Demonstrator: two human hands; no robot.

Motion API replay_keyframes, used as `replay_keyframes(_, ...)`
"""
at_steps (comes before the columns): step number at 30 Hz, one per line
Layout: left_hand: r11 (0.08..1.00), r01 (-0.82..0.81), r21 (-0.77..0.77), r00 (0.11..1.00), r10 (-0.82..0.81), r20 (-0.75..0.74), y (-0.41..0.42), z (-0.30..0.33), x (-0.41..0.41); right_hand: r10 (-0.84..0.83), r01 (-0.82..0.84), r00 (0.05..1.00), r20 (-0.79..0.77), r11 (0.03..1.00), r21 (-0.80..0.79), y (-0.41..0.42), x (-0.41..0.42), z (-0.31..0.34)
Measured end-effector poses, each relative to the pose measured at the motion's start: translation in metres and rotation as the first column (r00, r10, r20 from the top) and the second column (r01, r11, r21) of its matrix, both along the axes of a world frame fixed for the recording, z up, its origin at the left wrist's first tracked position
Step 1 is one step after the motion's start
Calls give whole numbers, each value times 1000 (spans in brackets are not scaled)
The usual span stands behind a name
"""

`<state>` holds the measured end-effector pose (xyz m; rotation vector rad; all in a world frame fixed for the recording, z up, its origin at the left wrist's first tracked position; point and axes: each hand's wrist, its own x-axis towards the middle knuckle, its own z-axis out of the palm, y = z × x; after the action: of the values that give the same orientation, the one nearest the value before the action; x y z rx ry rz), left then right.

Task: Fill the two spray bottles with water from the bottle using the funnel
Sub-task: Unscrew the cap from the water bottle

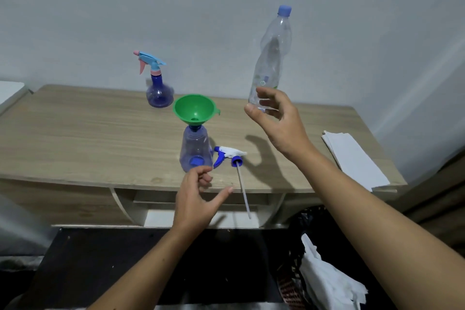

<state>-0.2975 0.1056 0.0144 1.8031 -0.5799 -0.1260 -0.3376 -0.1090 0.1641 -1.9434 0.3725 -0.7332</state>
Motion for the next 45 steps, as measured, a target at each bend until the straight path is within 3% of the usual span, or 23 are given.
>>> replay_keyframes(9,990,73,-121,995,-64,76,-133,46,36,-123,121,992,-37,992,-32,-75,-1,-5)
replay_keyframes(14,986,40,-163,999,-39,8,-200,42,73,-173,167,984,-53,981,-99,-123,26,-7)
replay_keyframes(20,990,38,-137,997,-47,-60,-257,20,112,-200,189,977,-75,973,-136,-168,74,-17)
replay_keyframes(25,997,-48,-61,996,43,-81,-298,6,146,-202,193,977,-75,974,-116,-193,116,-34)
replay_keyframes(30,994,-60,-89,985,45,-167,-322,-2,174,-204,200,978,-46,977,-76,-209,151,-45)
replay_keyframes(35,988,-93,-120,985,74,-155,-326,-1,178,-190,189,981,-30,981,-44,-217,164,-48)
replay_keyframes(45,979,-64,-194,973,17,-231,-303,15,142,-199,198,980,-24,979,-43,-191,125,-30)
